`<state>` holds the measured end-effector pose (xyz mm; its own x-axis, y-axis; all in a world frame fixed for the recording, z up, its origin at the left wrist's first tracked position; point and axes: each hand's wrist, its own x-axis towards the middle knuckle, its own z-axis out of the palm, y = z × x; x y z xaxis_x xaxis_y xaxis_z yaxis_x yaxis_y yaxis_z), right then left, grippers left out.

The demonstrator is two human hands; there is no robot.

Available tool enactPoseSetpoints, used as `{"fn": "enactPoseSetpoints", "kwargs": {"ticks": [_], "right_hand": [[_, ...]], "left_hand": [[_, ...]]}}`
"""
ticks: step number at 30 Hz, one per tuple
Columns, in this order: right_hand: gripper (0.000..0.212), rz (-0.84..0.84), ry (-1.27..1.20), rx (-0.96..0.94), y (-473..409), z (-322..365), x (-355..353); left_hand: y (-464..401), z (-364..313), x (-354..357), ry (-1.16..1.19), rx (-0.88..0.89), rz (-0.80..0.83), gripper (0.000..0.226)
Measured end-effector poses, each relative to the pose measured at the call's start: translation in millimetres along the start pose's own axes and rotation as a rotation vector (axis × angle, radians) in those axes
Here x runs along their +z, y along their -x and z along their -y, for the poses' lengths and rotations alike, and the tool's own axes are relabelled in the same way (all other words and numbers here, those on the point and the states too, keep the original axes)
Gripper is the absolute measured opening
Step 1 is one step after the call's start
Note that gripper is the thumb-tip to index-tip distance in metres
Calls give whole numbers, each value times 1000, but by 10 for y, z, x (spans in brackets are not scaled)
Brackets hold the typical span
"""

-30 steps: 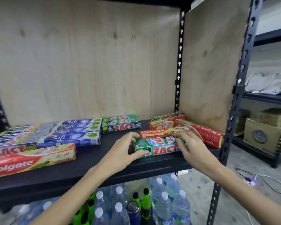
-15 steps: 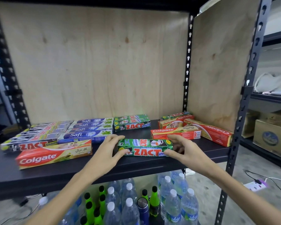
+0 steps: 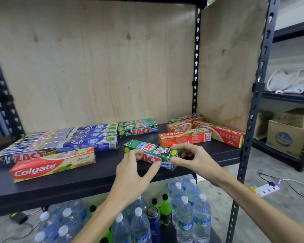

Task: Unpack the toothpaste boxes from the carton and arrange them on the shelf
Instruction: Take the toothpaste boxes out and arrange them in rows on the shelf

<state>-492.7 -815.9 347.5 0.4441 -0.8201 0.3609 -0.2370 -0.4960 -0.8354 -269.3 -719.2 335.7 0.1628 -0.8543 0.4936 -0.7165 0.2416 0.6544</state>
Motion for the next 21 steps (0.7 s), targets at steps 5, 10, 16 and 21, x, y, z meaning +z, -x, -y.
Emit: {"fn": "enactPoseSetpoints", "kwargs": {"ticks": [5, 10, 16, 21], "right_hand": [[43, 116, -72, 65, 8, 125, 86], [59, 215, -82, 97, -21, 178, 256], [26, 217, -60, -5, -115, 175, 264], [55, 4, 340, -199, -344, 96, 244]], "left_hand": [[50, -13, -27, -4, -52, 76, 98], [-12, -15, -104, 18, -87, 71, 94], [-208, 122, -456, -295, -47, 99, 77], [-336, 326, -882, -328, -47, 210, 61]]}}
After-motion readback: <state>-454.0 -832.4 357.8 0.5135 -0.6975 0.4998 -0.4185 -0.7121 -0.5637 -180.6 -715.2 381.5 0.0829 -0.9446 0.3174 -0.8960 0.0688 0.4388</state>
